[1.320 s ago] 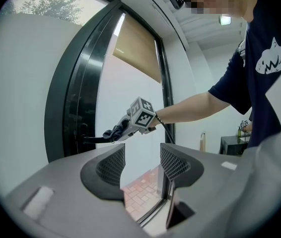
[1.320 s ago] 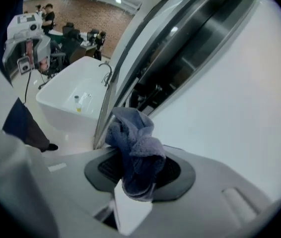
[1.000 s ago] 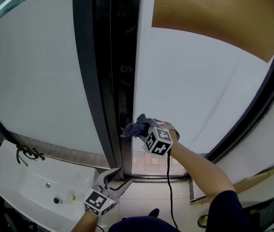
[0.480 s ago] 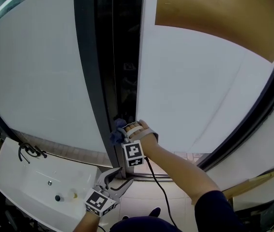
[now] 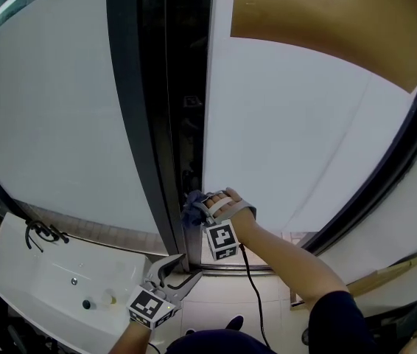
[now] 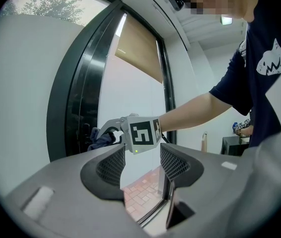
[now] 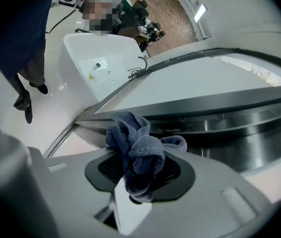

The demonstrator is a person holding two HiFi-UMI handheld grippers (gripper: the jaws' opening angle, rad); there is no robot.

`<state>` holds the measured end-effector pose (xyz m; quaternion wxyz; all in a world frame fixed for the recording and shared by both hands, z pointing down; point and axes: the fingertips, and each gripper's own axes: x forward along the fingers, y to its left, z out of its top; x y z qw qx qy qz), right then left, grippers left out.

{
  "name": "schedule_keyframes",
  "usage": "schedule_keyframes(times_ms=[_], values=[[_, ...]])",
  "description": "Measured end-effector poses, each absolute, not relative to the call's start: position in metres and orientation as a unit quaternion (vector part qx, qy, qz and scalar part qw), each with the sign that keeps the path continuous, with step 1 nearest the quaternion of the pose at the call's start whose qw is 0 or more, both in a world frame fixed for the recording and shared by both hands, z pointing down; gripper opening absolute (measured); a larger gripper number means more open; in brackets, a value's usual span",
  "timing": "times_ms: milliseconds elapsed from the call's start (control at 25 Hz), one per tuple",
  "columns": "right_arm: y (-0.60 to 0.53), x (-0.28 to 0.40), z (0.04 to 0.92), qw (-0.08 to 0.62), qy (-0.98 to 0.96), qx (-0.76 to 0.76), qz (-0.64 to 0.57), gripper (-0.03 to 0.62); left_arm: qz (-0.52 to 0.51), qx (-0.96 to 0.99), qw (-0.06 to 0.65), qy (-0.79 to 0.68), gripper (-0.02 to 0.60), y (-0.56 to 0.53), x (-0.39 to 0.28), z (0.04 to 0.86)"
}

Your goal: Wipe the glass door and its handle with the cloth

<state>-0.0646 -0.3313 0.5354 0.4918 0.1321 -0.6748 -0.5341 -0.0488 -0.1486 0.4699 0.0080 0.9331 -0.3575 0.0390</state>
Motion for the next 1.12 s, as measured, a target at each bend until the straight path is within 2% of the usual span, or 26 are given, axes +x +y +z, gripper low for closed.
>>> schedule_keyframes(times_ms=[440,640,760,920,1120], values=[[-0.334,0.014,0.551,0.542,-0.664,0.157,-0.490,0.143,0.042,0.941,0.011,-0.337,0.216,-0.148,-0.036,0.470],[-0.334,0.026,0.539,0.523,-0.692,0.201,-0.455,0.143,0.041,0.940,0.007,-0.339,0.216,-0.148,-0.040,0.471],[-0.324,0.005,0.526,0.490,-0.705,0.200,-0.472,0.143,0.040,0.939,0.006,-0.343,0.216,-0.149,-0.044,0.472],[-0.313,-0.038,0.532,0.496,-0.637,0.148,-0.571,0.144,0.038,0.937,0.004,-0.348,0.216,-0.150,-0.047,0.472],[-0.298,-0.102,0.539,0.471,-0.627,0.092,-0.614,0.144,0.041,0.935,0.014,-0.353,0.216,-0.150,-0.048,0.474]])
